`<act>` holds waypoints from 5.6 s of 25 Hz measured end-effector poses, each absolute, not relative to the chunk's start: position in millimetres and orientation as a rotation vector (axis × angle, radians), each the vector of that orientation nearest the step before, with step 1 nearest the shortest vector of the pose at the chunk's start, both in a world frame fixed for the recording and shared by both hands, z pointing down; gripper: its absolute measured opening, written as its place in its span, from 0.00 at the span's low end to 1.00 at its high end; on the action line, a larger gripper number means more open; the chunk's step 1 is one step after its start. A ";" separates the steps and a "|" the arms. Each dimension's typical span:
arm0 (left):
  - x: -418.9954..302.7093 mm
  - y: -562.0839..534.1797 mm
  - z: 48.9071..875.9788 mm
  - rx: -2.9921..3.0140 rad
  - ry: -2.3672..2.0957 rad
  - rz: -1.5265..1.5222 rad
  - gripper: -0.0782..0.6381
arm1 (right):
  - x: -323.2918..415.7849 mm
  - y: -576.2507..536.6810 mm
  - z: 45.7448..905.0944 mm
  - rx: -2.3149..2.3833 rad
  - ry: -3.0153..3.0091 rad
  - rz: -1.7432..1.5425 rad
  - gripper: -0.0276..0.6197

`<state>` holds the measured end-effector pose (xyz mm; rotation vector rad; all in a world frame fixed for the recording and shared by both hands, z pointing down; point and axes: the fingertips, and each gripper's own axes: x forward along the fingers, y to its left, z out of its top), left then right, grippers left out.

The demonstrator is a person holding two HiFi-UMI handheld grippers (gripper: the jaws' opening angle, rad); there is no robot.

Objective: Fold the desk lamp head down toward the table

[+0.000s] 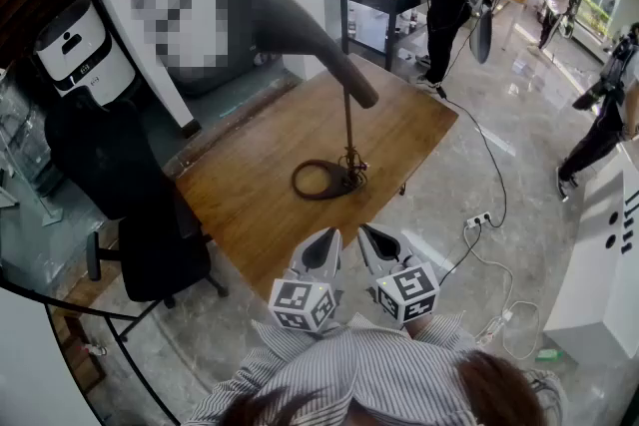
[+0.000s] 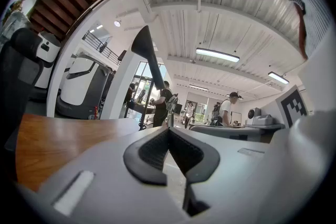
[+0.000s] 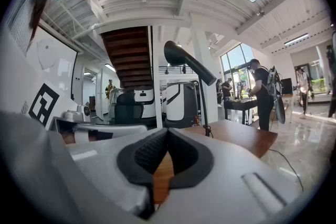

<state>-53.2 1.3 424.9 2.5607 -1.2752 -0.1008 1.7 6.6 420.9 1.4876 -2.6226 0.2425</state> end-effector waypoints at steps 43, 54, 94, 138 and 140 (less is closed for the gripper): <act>10.7 -51.7 435.4 2.534 -1.173 -0.191 0.11 | 54.4 -41.2 418.2 1.465 -2.643 0.000 0.04; 4.5 -149.9 411.9 2.607 -1.162 -0.178 0.12 | 61.0 -136.4 394.6 1.546 -2.548 -0.123 0.05; 33.1 -256.1 412.4 2.721 -1.252 -0.064 0.18 | 57.8 -229.6 321.0 1.323 -2.452 -0.751 0.34; 32.2 -257.5 414.0 2.713 -1.277 -0.062 0.18 | 83.2 -219.6 242.0 0.588 -1.772 -1.080 0.34; 32.1 -256.6 413.8 2.711 -1.278 -0.063 0.18 | 81.5 -218.5 236.8 0.549 -1.737 -1.104 0.34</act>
